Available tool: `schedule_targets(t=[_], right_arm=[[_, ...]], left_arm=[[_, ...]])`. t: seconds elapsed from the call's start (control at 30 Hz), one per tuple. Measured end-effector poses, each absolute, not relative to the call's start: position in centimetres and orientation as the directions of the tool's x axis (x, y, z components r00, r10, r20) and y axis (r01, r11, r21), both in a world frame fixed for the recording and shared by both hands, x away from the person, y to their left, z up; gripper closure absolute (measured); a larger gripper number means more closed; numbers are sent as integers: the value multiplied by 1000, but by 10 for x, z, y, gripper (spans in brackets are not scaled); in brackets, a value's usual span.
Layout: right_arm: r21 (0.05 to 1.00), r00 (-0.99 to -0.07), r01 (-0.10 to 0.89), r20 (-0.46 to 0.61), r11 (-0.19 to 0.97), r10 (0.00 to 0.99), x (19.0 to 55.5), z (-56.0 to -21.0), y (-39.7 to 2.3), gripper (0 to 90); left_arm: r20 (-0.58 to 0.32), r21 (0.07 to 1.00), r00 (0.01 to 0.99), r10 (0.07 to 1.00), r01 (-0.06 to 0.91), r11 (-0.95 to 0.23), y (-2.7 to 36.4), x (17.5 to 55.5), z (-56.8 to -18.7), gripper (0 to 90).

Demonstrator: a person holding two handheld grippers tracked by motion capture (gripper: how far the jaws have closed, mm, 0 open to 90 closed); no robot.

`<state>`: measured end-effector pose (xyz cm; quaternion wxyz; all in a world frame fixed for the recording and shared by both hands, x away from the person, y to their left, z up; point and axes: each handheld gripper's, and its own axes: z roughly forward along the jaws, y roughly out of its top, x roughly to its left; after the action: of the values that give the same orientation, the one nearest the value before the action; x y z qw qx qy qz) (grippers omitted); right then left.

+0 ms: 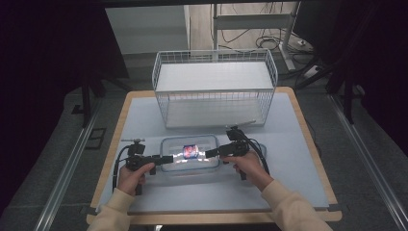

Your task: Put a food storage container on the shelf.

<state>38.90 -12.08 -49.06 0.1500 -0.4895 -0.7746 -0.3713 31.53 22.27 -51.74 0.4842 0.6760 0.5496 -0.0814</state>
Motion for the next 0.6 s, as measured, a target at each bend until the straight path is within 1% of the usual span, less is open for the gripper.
schedule_targets(t=[0.13, 0.23, 0.43, 0.6], right_arm=[[453, -488, 862, 615, 229, 620, 384, -489, -130, 367], [469, -500, 854, 621, 225, 603, 380, -489, -134, 399], [495, -515, 843, 625, 212, 587, 374, -488, -139, 439], [513, -530, 831, 612, 215, 587, 372, -486, -140, 448]], left_arm=[[-630, 591, 398, 667, 803, 80, 224, 307, -515, 364], [-616, 607, 407, 675, 791, 78, 223, 301, -513, 384], [-605, 627, 414, 680, 775, 86, 224, 298, -511, 419], [-599, 637, 417, 683, 765, 91, 224, 297, -509, 433]])
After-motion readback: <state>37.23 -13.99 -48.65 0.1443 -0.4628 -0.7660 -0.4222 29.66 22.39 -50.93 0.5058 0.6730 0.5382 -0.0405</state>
